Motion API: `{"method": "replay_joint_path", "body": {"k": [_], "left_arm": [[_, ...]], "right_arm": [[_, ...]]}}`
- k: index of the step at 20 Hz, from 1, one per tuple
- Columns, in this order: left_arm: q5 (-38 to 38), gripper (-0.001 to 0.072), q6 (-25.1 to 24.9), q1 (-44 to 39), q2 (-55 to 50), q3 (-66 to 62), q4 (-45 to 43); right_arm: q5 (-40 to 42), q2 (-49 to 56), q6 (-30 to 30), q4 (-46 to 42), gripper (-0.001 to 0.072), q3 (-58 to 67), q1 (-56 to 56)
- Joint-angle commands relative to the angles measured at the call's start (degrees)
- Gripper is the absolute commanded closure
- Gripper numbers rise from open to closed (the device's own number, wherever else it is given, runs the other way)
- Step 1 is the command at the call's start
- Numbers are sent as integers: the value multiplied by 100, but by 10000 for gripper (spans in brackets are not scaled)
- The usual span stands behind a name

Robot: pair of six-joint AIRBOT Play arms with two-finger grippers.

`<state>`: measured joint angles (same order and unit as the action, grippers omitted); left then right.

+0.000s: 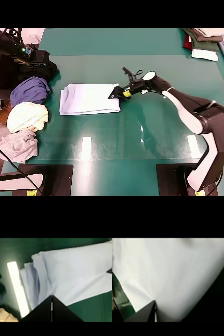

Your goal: Fold the shirts.

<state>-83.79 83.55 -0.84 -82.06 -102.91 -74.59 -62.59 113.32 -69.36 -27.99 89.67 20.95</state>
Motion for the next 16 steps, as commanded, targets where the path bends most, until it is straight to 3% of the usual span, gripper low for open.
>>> {"method": "replay_joint_path", "body": {"k": [1, 5, 9, 16], "left_arm": [[-33, 685, -2, 0, 4, 2, 2], [-122, 685, -94, 0, 4, 2, 2], [-122, 685, -109, 0, 4, 2, 4], [-48, 685, -96, 0, 4, 2, 4]], "right_arm": [[81, 275, 229, 127, 697, 481, 345], [98, 7, 374, -94, 699, 546, 201], [520, -1231, -74, -1084, 699, -498, -651], [745, -3366, -94, -1574, 699, -2507, -3842]]}}
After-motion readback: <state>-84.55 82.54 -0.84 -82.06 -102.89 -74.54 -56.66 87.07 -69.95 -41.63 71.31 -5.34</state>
